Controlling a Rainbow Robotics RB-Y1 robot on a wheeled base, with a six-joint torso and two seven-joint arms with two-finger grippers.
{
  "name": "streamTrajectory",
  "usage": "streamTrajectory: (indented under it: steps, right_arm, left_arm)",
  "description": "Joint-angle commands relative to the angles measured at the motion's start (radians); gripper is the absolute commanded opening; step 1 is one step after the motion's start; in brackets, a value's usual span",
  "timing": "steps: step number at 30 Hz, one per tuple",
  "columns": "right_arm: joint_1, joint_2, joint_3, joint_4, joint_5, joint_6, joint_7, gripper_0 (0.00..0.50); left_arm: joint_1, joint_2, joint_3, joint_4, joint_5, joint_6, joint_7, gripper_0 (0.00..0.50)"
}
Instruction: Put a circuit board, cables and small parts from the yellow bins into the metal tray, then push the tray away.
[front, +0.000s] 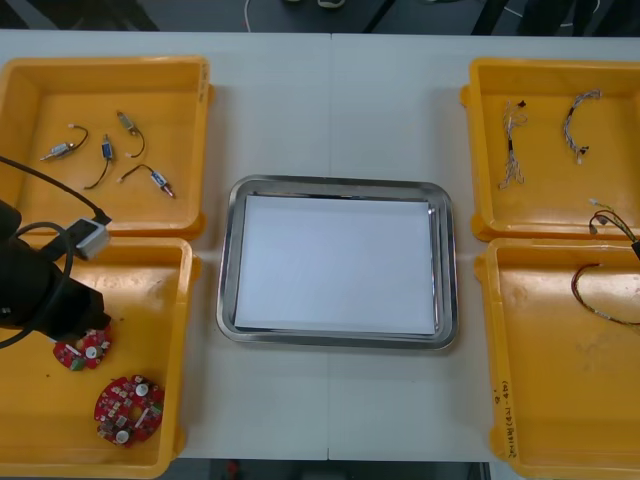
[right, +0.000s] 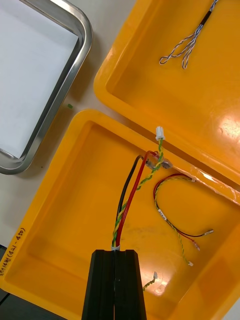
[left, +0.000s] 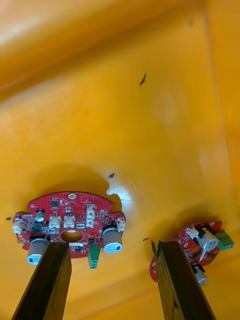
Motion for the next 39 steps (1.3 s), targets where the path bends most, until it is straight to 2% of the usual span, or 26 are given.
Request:
streamTrajectory:
  steps: [1,11,16,22,31,39]
  right_arm:
    - [-0.025,-0.040,0.011,0.001,-0.005,0.004,0.009,0.000]
    - [-0.025,-0.040,0.011,0.001,-0.006,0.004,0.009,0.000]
    - [-0.023,-0.039,0.011,0.001,-0.006,0.004,0.008,0.000]
    - [-0.023,-0.040,0.011,0.001,-0.006,0.004,0.008,0.000]
    - [-0.023,-0.040,0.011,0.001,-0.006,0.004,0.008,0.000]
    - [-0.025,-0.040,0.011,-0.001,-0.005,0.004,0.008,0.000]
  left_arm:
    - [0.082,0.033,0.083,-0.059,-0.027,0.009,-0.011,0.500]
    - [0.268,0.042,0.224,-0.134,-0.067,-0.037,-0.079,0.500]
    - [0.400,0.042,0.307,-0.134,-0.067,-0.119,-0.164,0.500]
    - [0.508,0.051,0.330,-0.131,-0.083,-0.241,-0.227,0.500]
    - [0.599,0.068,0.330,-0.090,-0.080,-0.376,-0.330,0.500]
    - [0.593,0.074,0.304,-0.082,-0.089,-0.382,-0.342,0.500]
